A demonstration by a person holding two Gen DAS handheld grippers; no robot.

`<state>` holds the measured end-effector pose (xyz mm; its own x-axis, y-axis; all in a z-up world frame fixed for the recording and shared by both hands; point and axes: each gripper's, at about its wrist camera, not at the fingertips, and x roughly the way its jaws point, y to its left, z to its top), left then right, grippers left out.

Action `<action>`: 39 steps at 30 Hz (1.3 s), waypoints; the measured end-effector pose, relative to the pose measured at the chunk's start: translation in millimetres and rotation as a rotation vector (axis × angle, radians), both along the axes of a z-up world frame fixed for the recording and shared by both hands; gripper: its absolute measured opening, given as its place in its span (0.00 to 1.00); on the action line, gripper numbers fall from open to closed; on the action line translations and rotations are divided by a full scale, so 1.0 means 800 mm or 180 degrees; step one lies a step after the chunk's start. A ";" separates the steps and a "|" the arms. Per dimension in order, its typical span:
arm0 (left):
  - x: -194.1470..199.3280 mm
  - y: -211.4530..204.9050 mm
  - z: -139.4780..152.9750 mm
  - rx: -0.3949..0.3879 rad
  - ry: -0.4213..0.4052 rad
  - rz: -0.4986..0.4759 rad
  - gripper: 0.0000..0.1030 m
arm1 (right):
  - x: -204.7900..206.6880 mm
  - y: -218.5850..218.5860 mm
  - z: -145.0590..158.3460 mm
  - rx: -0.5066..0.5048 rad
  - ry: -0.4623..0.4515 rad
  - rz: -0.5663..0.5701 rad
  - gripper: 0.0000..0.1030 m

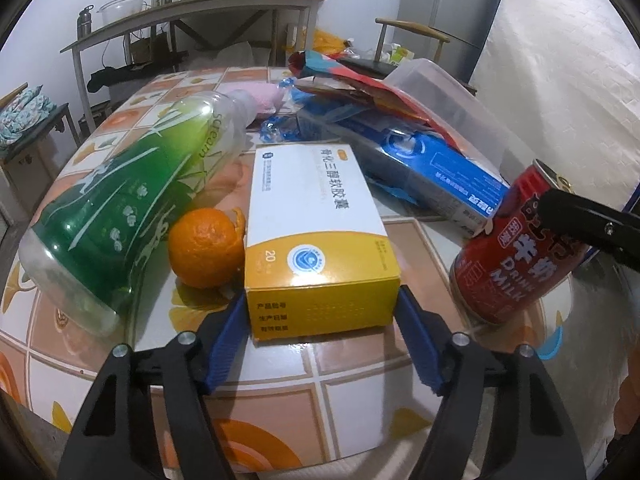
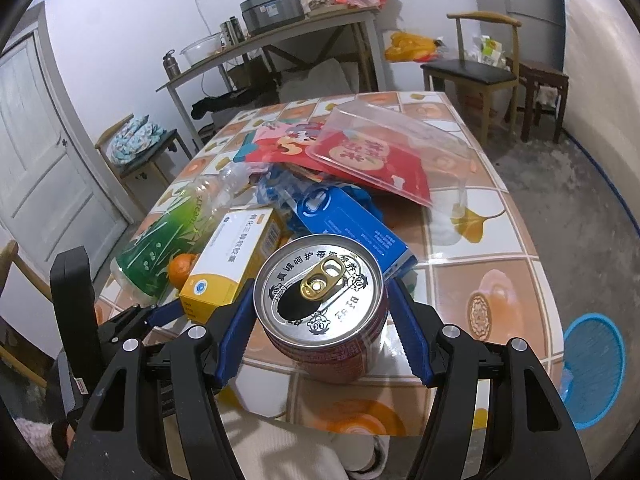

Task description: Collect trash

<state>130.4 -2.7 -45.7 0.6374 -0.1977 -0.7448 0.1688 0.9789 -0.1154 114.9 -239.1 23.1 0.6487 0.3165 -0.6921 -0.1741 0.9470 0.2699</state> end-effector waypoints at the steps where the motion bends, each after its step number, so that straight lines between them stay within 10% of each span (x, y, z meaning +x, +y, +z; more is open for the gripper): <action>1: -0.001 0.000 0.000 0.0001 0.0004 -0.0004 0.67 | -0.001 -0.001 0.000 0.0007 -0.0005 -0.0001 0.60; 21: -0.065 0.007 0.014 -0.0152 0.0561 -0.0443 0.70 | -0.015 -0.006 0.001 -0.0005 -0.0019 0.0008 0.60; 39: -0.037 -0.019 0.013 0.0198 0.0314 -0.0486 0.83 | -0.016 -0.003 0.000 -0.0038 -0.0014 0.0011 0.61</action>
